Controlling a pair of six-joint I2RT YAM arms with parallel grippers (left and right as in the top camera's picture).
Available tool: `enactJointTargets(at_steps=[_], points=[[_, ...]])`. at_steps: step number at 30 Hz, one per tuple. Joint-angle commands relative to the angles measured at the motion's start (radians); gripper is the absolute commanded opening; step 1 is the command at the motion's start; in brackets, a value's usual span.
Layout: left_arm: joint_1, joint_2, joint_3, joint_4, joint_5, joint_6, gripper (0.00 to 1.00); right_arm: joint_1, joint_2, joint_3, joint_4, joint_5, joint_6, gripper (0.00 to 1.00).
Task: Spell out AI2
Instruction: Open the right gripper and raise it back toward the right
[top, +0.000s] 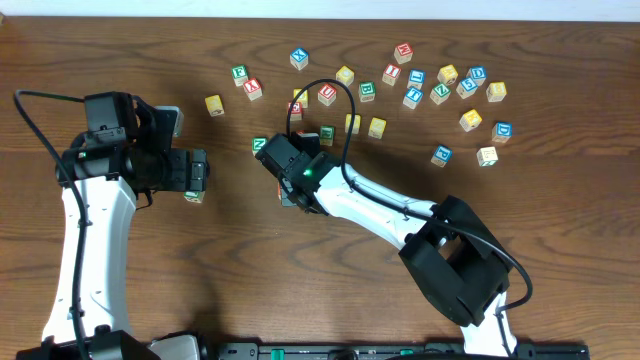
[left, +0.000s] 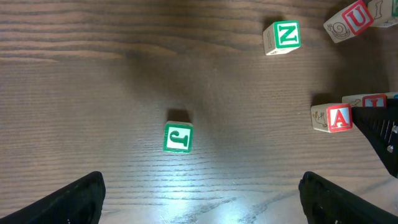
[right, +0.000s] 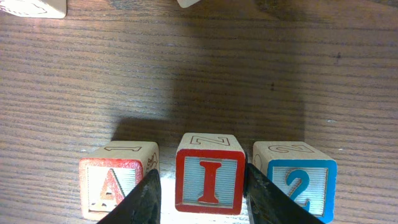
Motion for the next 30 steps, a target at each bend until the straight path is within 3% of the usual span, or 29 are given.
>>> enactJointTargets(at_steps=[1,18,30], points=[[0.002,0.0,0.005,0.001,0.016,0.017,0.98,0.003,0.006,0.01,-0.002,0.011,-0.005,0.4],[0.002,0.0,0.005,0.001,0.016,0.02,0.98,0.003,0.0,0.174,-0.14,0.039,-0.069,0.38],[0.002,0.0,0.005,0.025,0.016,0.02,0.98,-0.041,-0.002,0.568,-0.523,0.327,-0.143,0.34]])
